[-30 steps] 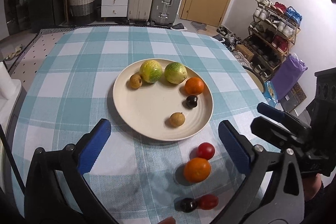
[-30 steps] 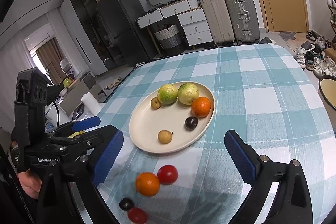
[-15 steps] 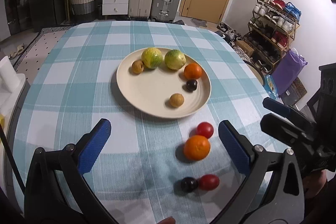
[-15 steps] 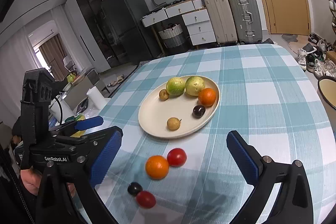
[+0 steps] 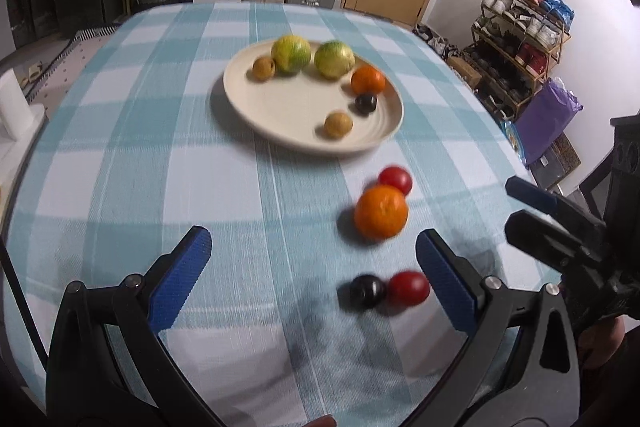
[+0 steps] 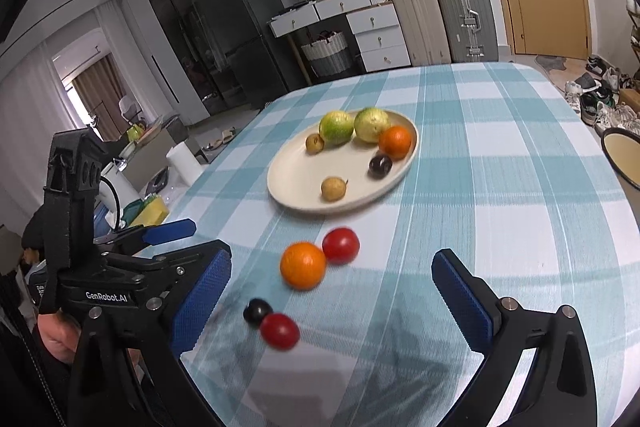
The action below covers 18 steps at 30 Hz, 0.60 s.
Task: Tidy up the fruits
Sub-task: 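Withdraw both grippers from the plate toward the remaining loose fruits, then close the left gripper around a dark plum while the right gripper grasps a red tomato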
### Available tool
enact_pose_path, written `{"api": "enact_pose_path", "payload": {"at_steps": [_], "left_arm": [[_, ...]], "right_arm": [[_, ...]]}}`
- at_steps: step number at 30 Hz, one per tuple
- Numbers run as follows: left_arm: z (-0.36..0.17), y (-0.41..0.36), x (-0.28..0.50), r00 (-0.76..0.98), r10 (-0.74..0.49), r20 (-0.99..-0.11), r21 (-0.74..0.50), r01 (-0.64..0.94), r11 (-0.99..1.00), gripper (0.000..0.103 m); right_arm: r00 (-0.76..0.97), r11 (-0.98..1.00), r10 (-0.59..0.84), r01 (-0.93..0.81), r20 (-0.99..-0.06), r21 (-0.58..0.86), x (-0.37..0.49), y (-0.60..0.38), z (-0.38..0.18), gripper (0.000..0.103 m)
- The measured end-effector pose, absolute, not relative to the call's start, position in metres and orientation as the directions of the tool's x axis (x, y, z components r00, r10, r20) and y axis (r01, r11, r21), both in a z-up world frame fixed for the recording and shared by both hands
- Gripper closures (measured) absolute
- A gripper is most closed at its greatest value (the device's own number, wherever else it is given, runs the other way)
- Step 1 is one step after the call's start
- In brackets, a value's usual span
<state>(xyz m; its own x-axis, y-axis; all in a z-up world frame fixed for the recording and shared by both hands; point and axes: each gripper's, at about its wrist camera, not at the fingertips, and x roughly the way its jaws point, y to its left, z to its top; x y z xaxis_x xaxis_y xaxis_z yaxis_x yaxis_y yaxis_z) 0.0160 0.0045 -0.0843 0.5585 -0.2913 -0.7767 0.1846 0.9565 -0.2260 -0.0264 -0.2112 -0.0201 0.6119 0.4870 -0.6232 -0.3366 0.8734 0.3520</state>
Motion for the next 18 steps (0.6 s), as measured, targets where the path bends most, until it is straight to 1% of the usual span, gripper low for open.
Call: {"api": "enact_pose_path", "payload": {"at_steps": [5, 12, 15, 17, 18], "left_arm": [[-0.101, 0.005, 0.011, 0.527, -0.307, -0.793, -0.246, 0.185, 0.952, 0.001], [-0.114, 0.003, 0.009, 0.499, -0.356, -0.790, -0.292, 0.205, 0.934, 0.003], [-0.115, 0.003, 0.010, 0.496, -0.380, -0.781, -0.313, 0.216, 0.925, 0.009], [-0.117, 0.003, 0.011, 0.489, -0.392, -0.779, -0.324, 0.222, 0.920, 0.020], [-0.118, 0.002, 0.011, 0.485, -0.398, -0.779, -0.328, 0.226, 0.917, 0.023]], "right_arm": [[0.602, 0.877, 0.481, -0.332, -0.638, 0.347, -0.036, -0.212, -0.027, 0.000], [0.596, 0.879, 0.476, -0.325, -0.647, 0.349, -0.042, -0.214, -0.031, 0.000], [0.596, 0.880, 0.475, -0.326, -0.648, 0.346, -0.045, -0.213, -0.030, 0.000], [0.596, 0.880, 0.475, -0.327, -0.648, 0.345, -0.045, -0.213, -0.030, 0.000], [0.595, 0.880, 0.475, -0.327, -0.648, 0.345, -0.045, -0.213, -0.030, 0.000]]}}
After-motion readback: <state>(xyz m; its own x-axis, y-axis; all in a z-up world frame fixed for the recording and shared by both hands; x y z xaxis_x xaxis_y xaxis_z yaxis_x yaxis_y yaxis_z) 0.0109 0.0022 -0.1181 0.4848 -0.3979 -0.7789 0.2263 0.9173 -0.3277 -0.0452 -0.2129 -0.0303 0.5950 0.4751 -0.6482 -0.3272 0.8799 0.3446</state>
